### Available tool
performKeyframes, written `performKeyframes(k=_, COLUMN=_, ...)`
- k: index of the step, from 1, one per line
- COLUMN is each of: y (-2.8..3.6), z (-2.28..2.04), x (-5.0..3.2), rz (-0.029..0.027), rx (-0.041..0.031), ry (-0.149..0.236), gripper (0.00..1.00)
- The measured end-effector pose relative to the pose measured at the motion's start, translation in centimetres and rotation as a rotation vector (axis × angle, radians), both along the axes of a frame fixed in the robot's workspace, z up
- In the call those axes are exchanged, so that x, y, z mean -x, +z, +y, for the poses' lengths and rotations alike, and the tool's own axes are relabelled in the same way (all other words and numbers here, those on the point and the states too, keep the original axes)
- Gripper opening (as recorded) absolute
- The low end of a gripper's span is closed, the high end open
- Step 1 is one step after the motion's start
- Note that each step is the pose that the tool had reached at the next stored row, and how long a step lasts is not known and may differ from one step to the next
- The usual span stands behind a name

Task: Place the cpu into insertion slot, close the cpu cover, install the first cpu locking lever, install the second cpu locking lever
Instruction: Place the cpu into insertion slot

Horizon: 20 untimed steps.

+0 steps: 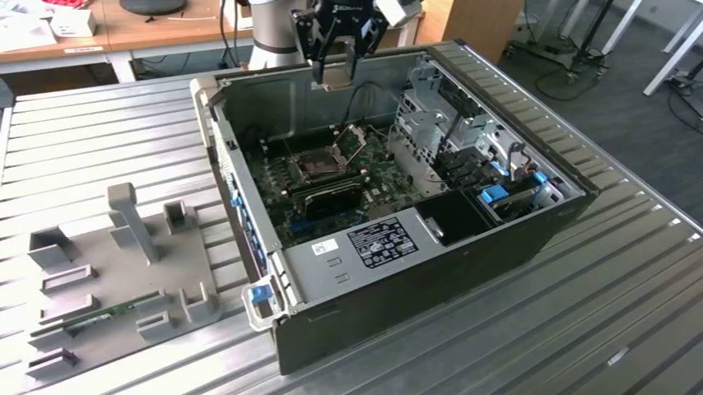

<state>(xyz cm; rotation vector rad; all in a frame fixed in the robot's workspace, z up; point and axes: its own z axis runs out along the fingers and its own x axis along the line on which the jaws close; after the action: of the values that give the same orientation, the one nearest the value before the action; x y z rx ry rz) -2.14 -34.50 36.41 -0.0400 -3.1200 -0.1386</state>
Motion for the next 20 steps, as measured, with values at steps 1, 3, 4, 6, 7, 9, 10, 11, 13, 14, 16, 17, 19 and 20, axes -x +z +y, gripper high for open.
performKeyframes(k=1, y=-0.01, z=0.0, x=0.0, rz=0.0, rx=0.0001, ry=0.0, gripper=0.54)
performKeyframes(k=3, y=-0.04, z=0.0, x=0.0, rz=-0.0001, rx=-0.0001, ry=0.0, gripper=0.54)
performKeyframes(k=4, y=-0.04, z=0.0, x=0.0, rz=-0.0001, rx=-0.0001, ry=0.0, gripper=0.54)
performKeyframes(k=6, y=-0.09, z=0.0, x=0.0, rz=-0.0002, rx=-0.0003, ry=0.0, gripper=0.54)
performKeyframes(k=7, y=-0.12, z=0.0, x=0.0, rz=-0.0002, rx=-0.0003, ry=0.0, gripper=0.54)
performKeyframes(k=9, y=-0.21, z=0.0, x=0.0, rz=-0.0001, rx=-0.0002, ry=0.0, gripper=0.54)
performKeyframes(k=10, y=-0.27, z=0.0, x=0.0, rz=-0.0001, rx=-0.0002, ry=0.0, gripper=0.54)
performKeyframes(k=11, y=-0.33, z=0.0, x=0.0, rz=-0.0001, rx=-0.0002, ry=0.0, gripper=0.54)
performKeyframes(k=13, y=-0.46, z=0.0, x=0.0, rz=-0.0001, rx=0.0, ry=0.0, gripper=0.54)
performKeyframes(k=14, y=-0.51, z=0.0, x=0.0, rz=-0.0001, rx=-0.0001, ry=0.0, gripper=0.54)
performKeyframes(k=16, y=-0.56, z=0.0, x=0.0, rz=0.0, rx=0.0001, ry=0.0, gripper=0.54)
performKeyframes(k=17, y=-0.59, z=0.0, x=0.01, rz=0.0, rx=0.0, ry=0.0, gripper=0.54)
performKeyframes(k=19, y=-0.66, z=0.0, x=0.05, rz=-0.0001, rx=-0.0001, ry=0.0, gripper=0.54)
performKeyframes(k=20, y=-0.7, z=0.0, x=0.08, rz=-0.0001, rx=-0.0001, ry=0.0, gripper=0.54)
